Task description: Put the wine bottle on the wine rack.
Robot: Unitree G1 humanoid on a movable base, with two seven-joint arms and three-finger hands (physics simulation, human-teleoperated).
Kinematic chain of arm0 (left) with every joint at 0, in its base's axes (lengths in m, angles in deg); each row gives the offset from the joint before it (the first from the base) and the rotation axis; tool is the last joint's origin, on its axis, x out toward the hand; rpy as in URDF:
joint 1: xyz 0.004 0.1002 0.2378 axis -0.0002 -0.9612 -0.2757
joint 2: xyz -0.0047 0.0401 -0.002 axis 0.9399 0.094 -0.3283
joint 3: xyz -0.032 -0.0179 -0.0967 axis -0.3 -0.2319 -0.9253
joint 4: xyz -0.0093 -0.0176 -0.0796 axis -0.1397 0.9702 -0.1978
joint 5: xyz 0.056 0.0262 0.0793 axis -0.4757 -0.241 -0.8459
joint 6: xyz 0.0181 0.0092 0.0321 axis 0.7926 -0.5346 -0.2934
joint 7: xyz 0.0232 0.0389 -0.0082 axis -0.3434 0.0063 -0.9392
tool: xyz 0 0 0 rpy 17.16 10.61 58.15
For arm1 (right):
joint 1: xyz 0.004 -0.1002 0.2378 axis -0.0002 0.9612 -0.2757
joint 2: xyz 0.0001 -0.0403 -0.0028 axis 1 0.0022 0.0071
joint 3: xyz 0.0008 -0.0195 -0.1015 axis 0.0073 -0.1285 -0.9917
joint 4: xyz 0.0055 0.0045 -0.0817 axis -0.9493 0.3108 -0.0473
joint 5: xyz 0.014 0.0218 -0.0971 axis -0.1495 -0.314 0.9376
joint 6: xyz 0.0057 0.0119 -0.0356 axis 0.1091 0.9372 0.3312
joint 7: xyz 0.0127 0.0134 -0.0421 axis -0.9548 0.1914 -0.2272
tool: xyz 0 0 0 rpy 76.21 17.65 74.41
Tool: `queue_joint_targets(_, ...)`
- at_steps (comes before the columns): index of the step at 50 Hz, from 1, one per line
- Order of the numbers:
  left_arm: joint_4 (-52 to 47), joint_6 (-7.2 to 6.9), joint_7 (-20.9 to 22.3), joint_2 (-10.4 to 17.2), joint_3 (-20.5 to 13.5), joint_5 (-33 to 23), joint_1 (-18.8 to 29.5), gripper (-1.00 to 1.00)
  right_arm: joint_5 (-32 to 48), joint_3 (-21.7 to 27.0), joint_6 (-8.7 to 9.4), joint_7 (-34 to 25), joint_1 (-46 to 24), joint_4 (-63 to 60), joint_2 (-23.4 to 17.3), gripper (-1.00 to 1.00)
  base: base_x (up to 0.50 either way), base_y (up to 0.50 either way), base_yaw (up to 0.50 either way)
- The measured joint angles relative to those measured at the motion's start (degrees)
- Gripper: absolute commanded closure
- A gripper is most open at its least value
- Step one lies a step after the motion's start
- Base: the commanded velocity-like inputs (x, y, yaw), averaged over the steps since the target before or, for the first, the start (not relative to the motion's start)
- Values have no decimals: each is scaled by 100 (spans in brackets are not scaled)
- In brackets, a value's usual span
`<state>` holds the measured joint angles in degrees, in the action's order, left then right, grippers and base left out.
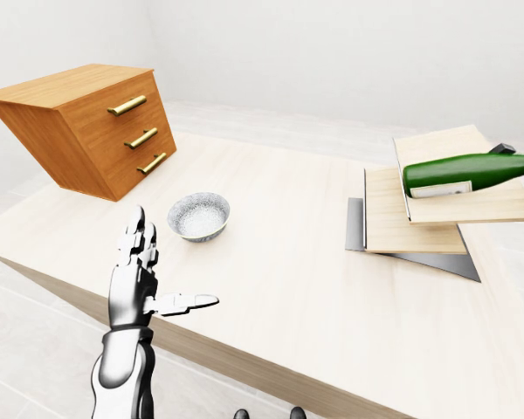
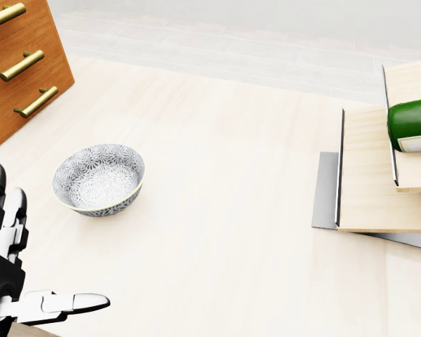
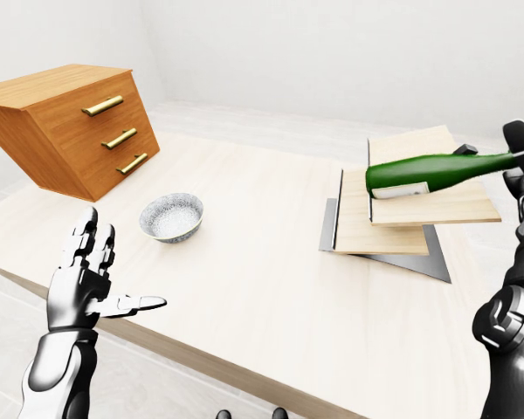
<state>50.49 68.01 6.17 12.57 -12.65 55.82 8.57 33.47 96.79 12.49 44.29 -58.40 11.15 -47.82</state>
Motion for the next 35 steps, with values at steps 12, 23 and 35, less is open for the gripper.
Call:
queue_joint_targets(12,17,0,8,-3,7,-2,5,-100,-68,57,0,24,175,6,-75,-100,0,0,0)
queue_joint_targets(23,58,0,14,-4,5,0,8,-100,-104,102,0,-2,425,30,-58,-100,0,0,0)
queue_joint_targets(35,171,0,21,1,6,3,16,-100,-129,138,0,-33,737,95,40,-100,0,0,0)
